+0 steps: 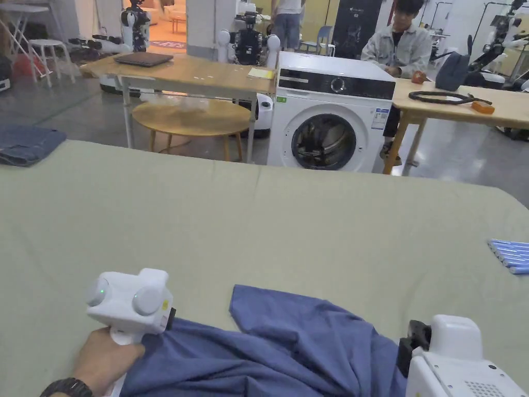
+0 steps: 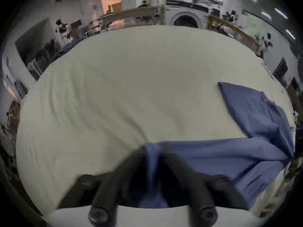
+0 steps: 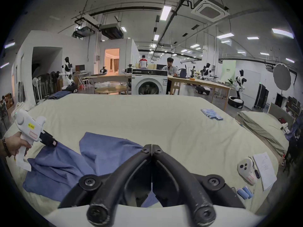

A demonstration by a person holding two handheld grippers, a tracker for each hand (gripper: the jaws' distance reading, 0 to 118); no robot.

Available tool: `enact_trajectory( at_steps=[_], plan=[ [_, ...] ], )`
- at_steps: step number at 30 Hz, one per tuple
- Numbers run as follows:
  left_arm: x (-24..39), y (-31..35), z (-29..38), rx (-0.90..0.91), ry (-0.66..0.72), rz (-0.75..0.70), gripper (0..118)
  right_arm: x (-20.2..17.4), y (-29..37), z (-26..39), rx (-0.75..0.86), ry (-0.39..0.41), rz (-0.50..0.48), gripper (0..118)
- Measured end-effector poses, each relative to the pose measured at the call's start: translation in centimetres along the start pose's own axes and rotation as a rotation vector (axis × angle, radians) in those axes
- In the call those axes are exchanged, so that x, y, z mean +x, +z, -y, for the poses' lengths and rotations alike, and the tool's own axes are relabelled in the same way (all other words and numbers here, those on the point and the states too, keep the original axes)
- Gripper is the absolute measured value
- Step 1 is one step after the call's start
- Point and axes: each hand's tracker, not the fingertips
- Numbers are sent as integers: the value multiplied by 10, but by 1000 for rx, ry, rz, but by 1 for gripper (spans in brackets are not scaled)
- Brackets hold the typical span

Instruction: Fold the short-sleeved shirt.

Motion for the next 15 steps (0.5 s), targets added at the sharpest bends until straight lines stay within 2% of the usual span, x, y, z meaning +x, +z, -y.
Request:
enact_trajectory(
  at_steps=[1,6,8,10,12,13,15],
  plan=[
    [-6,-10,1,3,3,-39,0,5,-3,-1,-7,-9,1,0],
    [-21,25,12,102,35,9,0,37,-29,-16,-84,-49,0,0],
    [-26,45,18,148,49,16,0,51,-51,-26,-198,-39,2,1],
    [-34,60,24,197,58,18,0,64,-75,-28,-279,-34,-12,22],
    [-42,73,29,206,69,28,0,75,-102,-24,-378,-49,-21,66],
    [-45,79,32,217,81,27,0,78,-113,-20,-426,-46,-26,78],
    [-52,88,38,229,79,17,0,82,-134,-8,-489,-45,-17,81]
  ],
)
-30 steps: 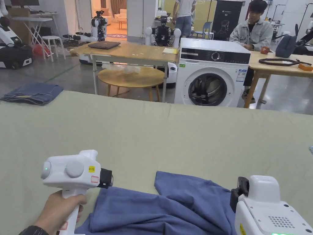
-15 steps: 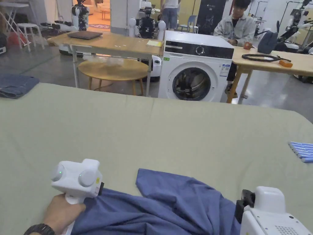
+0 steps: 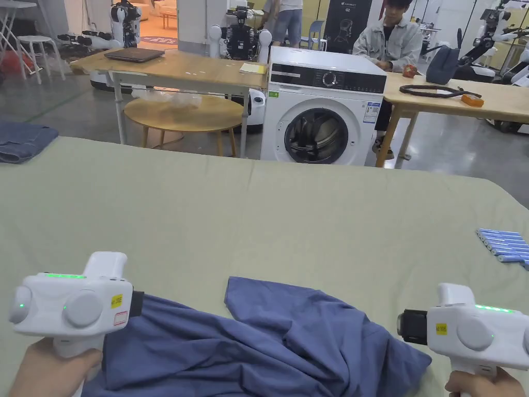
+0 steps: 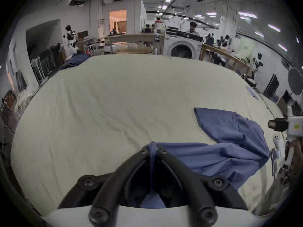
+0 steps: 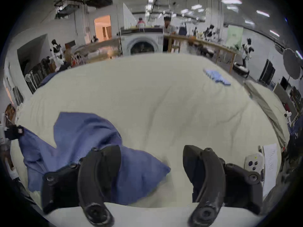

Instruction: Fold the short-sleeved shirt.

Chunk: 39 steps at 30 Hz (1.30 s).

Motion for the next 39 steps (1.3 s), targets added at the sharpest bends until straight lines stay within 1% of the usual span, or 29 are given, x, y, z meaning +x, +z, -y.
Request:
enact_trajectory(
  at_steps=[4,6,7,8,9,10,12,14,16,19,21,22,24,25,26,27,29,30,31,33,35,39],
  plan=[
    [-8,16,5,0,21,-15,0,1,-43,14,-178,-8,-17,80],
    [-19,7,3,-1,31,-23,0,-2,-57,22,-233,-17,-14,72],
    [-21,7,5,-8,33,-27,0,-4,-55,25,-205,-11,-8,69],
    [-23,7,7,-14,33,-31,0,-6,-52,27,-163,2,16,54],
    [-25,7,8,-14,35,-33,0,-9,-49,26,-159,4,9,36],
    [-20,16,9,-13,36,-33,0,-12,-46,25,-147,11,7,5],
    [-21,17,10,-14,39,-35,0,-12,-39,26,-132,29,7,4],
    [-17,28,12,2,44,-33,0,-11,-30,26,-116,10,-12,4],
    [-18,37,8,20,49,-35,0,-15,-12,18,-17,-6,-1,4],
    [-27,49,-2,72,53,-39,0,-15,25,6,79,-29,-28,4],
    [-36,64,-12,114,65,-56,0,-16,53,-3,141,-22,-39,3],
    [-37,89,-22,131,82,-61,0,-17,66,-9,169,-18,-40,3],
    [-51,108,-33,172,109,-64,0,-14,84,-22,226,-16,-35,3],
    [-57,117,-39,185,113,-75,0,-12,95,-28,248,-20,-50,3],
    [-75,117,-44,201,117,-89,0,-12,107,-34,276,-26,-53,3],
    [-82,125,-49,214,122,-94,0,-16,122,-37,306,-22,-34,3],
    [-97,145,-61,246,144,-106,0,-21,150,-47,372,-11,-30,3],
    [-107,143,-67,263,147,-117,0,-21,158,-52,394,-13,-17,3],
    [-114,150,-74,273,147,-126,0,-20,168,-59,404,-19,-5,3],
    [-125,161,-87,291,154,-147,0,-15,179,-74,429,-35,-28,3],
    [-132,178,-98,304,167,-157,0,-18,193,-89,456,-32,-8,3],
    [-152,181,-132,322,186,-161,0,-26,214,-118,506,-40,-18,3]
  ],
)
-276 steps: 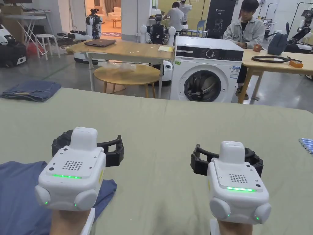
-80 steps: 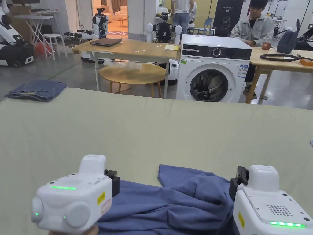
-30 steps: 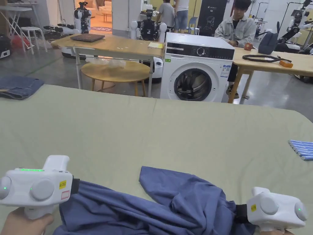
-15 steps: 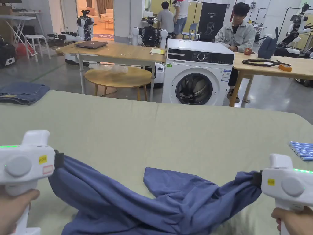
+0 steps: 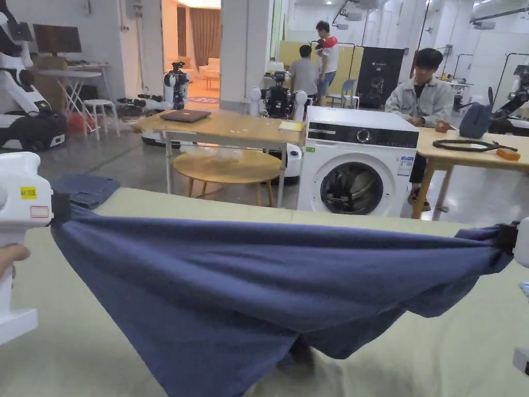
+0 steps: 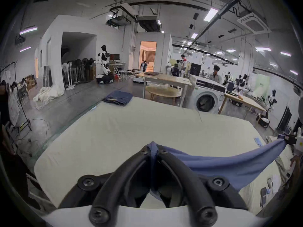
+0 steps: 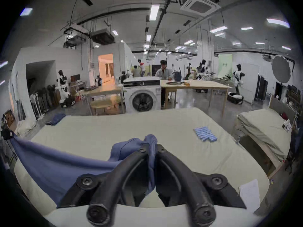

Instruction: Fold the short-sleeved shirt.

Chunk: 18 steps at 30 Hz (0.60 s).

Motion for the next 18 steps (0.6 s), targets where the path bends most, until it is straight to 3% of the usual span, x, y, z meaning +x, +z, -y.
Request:
enact_trajectory(
  at_steps=[12,18],
  plan=[
    [19,-24,-102,78,-12,-26,0,-23,-52,-90,103,29,25,3],
    [30,-36,-100,80,-48,-34,0,-14,-79,-92,115,44,40,3]
  ],
)
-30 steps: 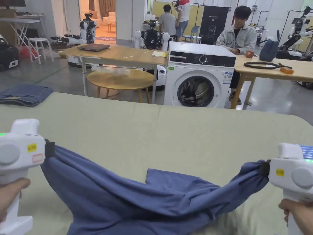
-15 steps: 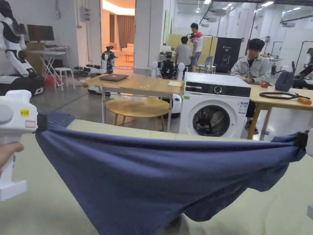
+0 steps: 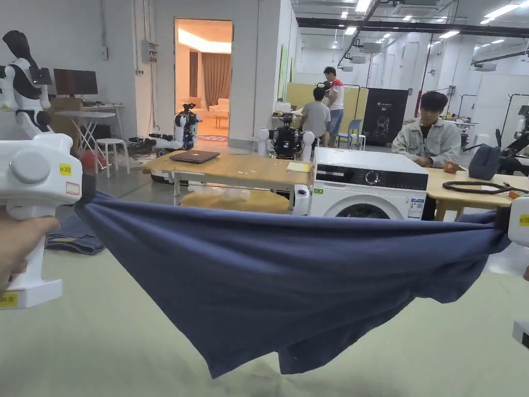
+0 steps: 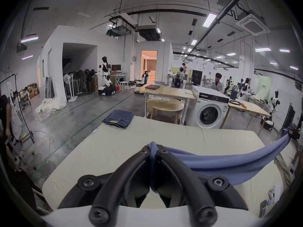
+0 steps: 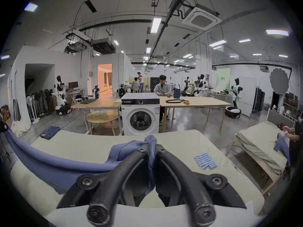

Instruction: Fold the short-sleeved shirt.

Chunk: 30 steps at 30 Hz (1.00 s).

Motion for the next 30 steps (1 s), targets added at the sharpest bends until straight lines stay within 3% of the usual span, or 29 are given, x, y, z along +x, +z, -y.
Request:
enact_trajectory(
  at_steps=[7,13,23,30],
  plan=[
    [-3,-17,90,-84,-24,14,0,1,11,70,-52,73,2,3],
    [-8,27,188,-122,-22,40,0,15,42,149,-117,145,23,3],
    [-40,87,327,-245,36,38,0,27,121,276,-304,174,23,3],
    [-53,73,387,-339,27,32,1,31,135,332,-393,145,40,4]
  ],
)
